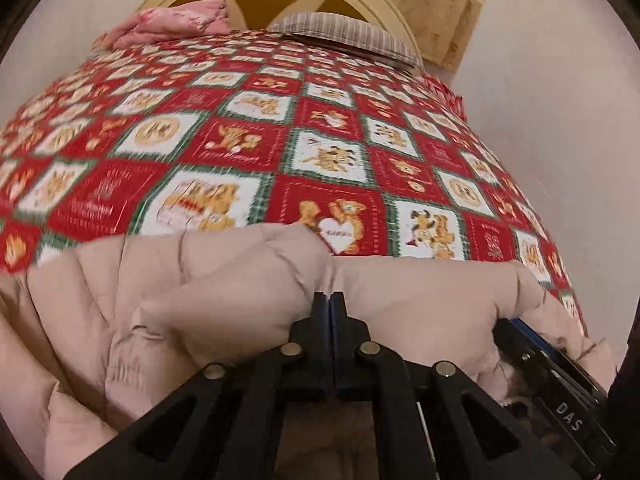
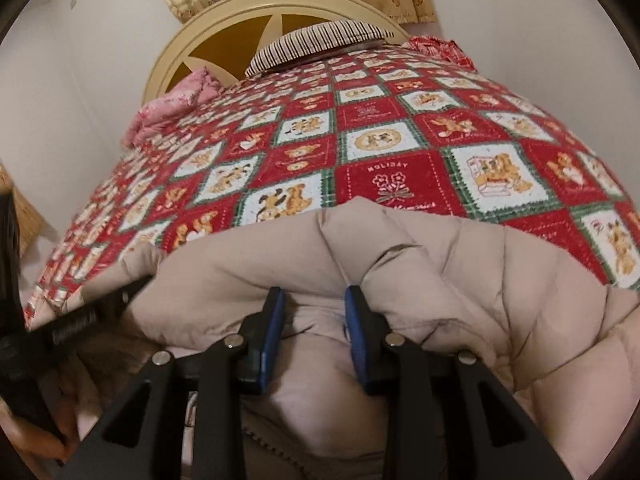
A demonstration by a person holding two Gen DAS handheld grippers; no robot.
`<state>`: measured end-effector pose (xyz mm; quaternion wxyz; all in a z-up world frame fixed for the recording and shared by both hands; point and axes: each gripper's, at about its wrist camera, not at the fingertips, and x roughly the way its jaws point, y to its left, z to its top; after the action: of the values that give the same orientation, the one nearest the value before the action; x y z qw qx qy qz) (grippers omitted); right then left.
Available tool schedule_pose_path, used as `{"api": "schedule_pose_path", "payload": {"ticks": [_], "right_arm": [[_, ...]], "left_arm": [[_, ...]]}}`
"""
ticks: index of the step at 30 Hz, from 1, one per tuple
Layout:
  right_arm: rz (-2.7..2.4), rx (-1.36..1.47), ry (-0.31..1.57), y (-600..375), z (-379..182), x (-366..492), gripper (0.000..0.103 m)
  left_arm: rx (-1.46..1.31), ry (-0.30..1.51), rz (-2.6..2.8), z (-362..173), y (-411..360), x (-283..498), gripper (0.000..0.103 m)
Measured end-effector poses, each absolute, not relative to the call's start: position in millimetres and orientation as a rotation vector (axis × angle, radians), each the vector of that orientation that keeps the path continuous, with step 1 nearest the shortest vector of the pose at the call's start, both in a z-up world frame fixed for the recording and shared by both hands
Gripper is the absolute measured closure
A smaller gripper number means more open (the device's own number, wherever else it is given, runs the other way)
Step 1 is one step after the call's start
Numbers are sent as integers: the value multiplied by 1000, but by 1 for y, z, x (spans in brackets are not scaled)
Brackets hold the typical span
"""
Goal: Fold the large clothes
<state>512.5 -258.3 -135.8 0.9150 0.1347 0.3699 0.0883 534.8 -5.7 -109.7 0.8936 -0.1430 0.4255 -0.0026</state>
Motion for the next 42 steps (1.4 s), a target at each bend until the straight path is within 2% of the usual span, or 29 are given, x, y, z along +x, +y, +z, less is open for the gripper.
{"api": "schedule_pose_path", "payload": {"ticks": [9, 11, 13, 15, 16, 18, 20, 32, 35, 42], "right_arm": [[175, 300, 786, -259, -130, 509, 68], [160, 302, 755, -260, -118, 500, 63], [90, 214, 683, -259, -98, 489, 52], [3, 129, 693, -259, -95, 492, 33], [1, 120, 749, -261, -104, 501, 32], [25, 153, 867, -269, -131, 516, 31], [54, 220, 858, -279, -139, 517, 31], [-9, 109, 852, -267, -133, 513, 30], [17, 144, 760, -274, -101, 485, 31], [71, 192, 472, -312, 9, 349, 30]], "left_arm": [[-333, 891, -14, -125, -4, 552, 100], [-341, 889, -17, -126, -4, 552, 100], [-326, 888, -11, -125, -6, 551, 100], [-321, 888, -8, -125, -6, 552, 100], [-320, 888, -8, -125, -6, 552, 100], [-313, 889, -5, -125, -7, 552, 100], [-302, 890, 0, -125, -8, 553, 100], [-232, 923, 28, -119, -14, 554, 100], [-149, 962, -2, -96, -18, 540, 100], [-180, 868, -120, -25, 9, 437, 100]]}}
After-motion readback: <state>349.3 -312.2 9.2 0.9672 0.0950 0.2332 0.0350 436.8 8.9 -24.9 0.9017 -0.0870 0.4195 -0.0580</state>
